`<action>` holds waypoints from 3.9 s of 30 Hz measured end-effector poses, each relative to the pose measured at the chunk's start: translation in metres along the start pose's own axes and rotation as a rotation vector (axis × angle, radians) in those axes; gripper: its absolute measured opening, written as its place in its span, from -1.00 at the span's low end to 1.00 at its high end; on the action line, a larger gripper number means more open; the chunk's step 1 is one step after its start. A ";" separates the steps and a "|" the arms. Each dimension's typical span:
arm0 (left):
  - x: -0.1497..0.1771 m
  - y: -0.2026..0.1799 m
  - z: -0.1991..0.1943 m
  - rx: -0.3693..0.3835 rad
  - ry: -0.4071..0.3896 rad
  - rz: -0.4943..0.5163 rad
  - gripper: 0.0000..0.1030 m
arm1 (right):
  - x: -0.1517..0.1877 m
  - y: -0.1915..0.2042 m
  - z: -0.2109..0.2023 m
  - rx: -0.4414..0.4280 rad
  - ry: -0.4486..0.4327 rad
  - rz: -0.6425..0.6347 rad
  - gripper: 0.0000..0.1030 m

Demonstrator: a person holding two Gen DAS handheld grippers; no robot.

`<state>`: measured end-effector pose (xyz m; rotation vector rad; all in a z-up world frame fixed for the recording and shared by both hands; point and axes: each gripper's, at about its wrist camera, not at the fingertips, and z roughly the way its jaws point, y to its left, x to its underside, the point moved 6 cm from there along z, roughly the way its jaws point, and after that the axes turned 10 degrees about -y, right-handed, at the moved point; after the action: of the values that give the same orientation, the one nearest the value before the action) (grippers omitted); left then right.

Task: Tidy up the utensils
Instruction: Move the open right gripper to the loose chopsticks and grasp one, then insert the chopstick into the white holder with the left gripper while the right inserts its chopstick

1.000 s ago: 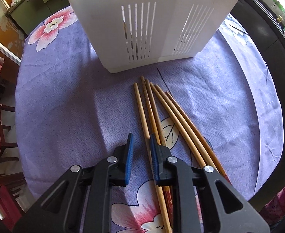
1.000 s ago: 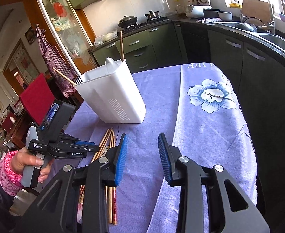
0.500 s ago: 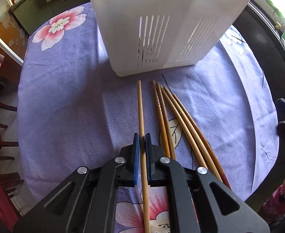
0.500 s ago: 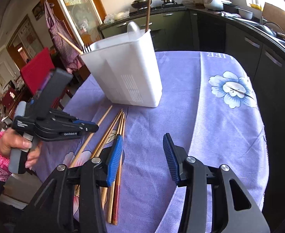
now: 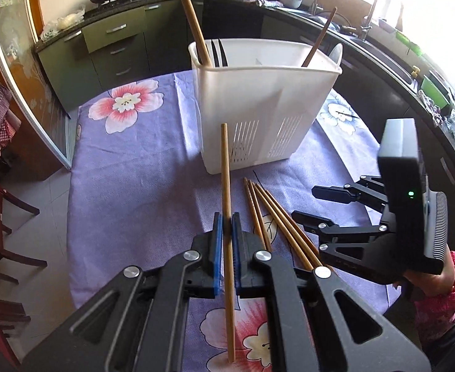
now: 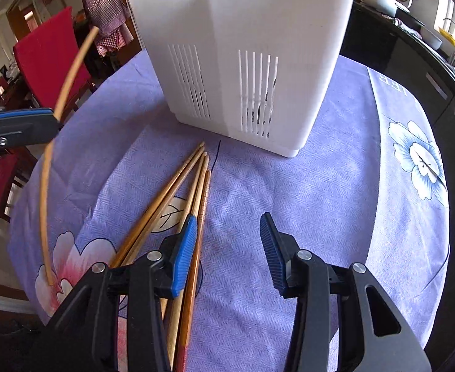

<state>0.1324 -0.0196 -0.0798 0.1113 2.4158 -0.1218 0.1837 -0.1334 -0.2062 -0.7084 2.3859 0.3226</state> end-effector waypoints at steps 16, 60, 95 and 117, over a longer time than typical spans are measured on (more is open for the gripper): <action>0.005 0.013 -0.044 0.012 -0.128 -0.004 -0.89 | -0.003 0.023 0.021 0.060 0.067 -0.082 -0.28; 0.005 0.006 -0.061 0.010 -0.158 0.022 -0.89 | -0.024 -0.031 -0.163 -0.032 -0.368 0.169 -0.88; -0.015 0.002 -0.091 0.024 -0.210 0.023 -0.89 | -0.033 -0.026 -0.206 -0.042 -0.464 0.144 -0.88; -0.118 -0.040 -0.143 0.125 -0.300 0.085 -0.89 | -0.129 -0.015 -0.258 -0.051 -0.562 0.039 -0.88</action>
<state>0.1228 -0.0476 0.1076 0.2357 2.1004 -0.2331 0.1497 -0.1935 0.0745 -0.5087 1.8630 0.5241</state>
